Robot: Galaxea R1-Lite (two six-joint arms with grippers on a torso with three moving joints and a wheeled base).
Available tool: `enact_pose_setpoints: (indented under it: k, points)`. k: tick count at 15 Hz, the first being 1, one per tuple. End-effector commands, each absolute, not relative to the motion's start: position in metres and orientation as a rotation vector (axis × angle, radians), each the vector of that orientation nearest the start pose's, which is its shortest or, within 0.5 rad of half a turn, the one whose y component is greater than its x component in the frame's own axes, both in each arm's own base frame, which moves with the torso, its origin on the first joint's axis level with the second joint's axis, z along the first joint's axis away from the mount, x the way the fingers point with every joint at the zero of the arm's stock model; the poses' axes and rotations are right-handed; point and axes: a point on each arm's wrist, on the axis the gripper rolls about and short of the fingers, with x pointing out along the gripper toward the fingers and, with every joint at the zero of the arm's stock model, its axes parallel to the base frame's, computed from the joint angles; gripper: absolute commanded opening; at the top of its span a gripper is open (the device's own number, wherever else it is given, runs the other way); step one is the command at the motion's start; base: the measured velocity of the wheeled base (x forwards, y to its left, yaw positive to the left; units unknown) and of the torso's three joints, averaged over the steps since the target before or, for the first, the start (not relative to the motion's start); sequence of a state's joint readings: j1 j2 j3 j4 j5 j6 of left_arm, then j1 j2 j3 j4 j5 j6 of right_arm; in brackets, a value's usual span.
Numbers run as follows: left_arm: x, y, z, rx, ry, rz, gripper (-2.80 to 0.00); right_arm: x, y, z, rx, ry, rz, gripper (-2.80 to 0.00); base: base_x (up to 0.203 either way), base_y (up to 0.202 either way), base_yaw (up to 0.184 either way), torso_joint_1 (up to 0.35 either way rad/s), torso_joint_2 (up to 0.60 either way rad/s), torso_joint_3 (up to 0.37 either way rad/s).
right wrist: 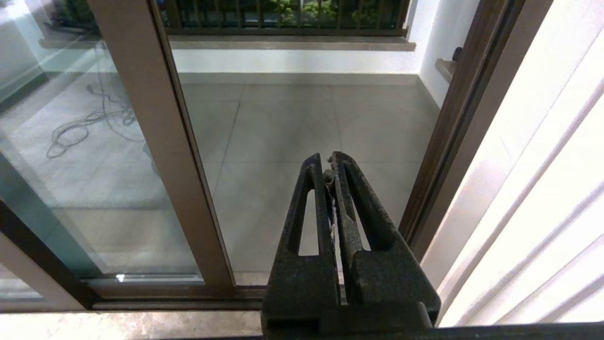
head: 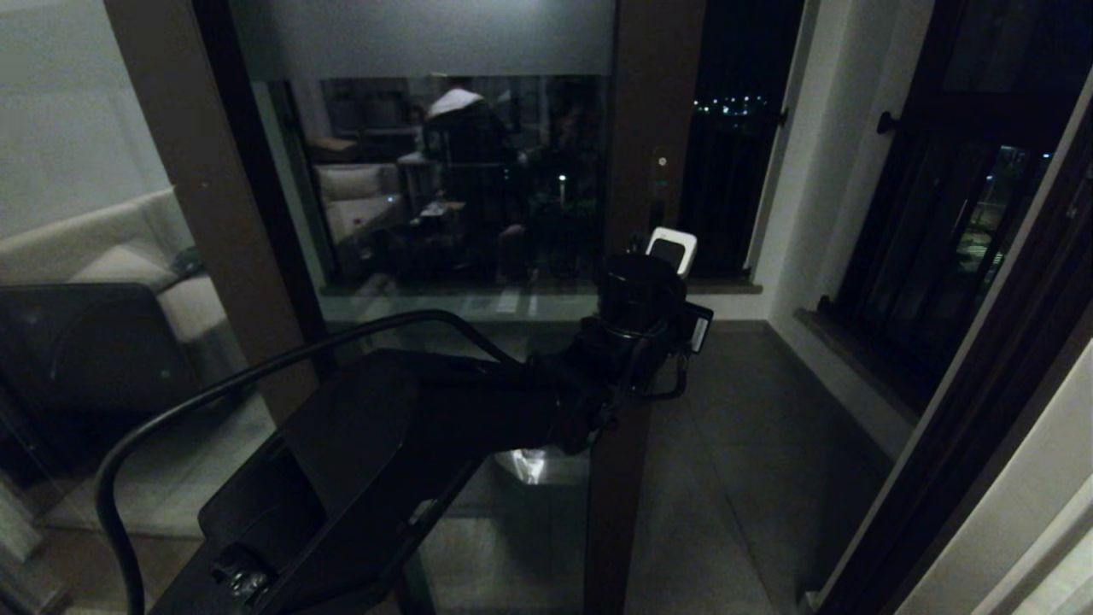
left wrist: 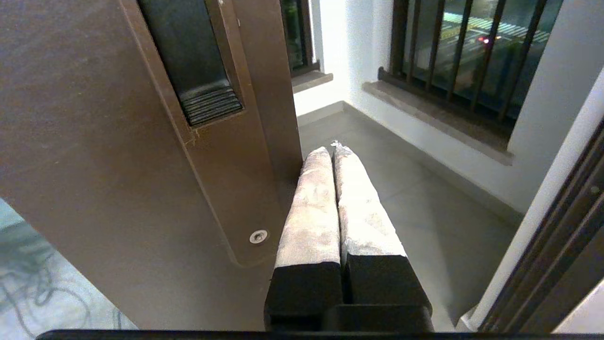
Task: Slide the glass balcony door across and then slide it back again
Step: Open the slid door
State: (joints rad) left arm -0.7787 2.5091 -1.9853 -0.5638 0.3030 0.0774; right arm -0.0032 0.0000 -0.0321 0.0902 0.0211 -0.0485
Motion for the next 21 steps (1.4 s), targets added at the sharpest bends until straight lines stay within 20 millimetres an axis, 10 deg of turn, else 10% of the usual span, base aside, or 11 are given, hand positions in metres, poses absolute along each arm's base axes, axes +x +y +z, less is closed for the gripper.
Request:
enact_pose_setpoints:
  k: [1,21]
  points:
    - [0.385,-0.365,0.165,0.049,-0.063,-0.447,-2.8,-0.025,0.001,0.075,-0.048,0.059,0.02,-2.8,0.0,0.0,0.0,0.0,0.0,0.0]
    - [0.388,-0.318,0.199,0.061,-0.062,-0.261,-2.8,-0.025,0.001,0.075,-0.048,0.058,0.02,-2.8,0.0,0.0,0.0,0.0,0.0,0.0]
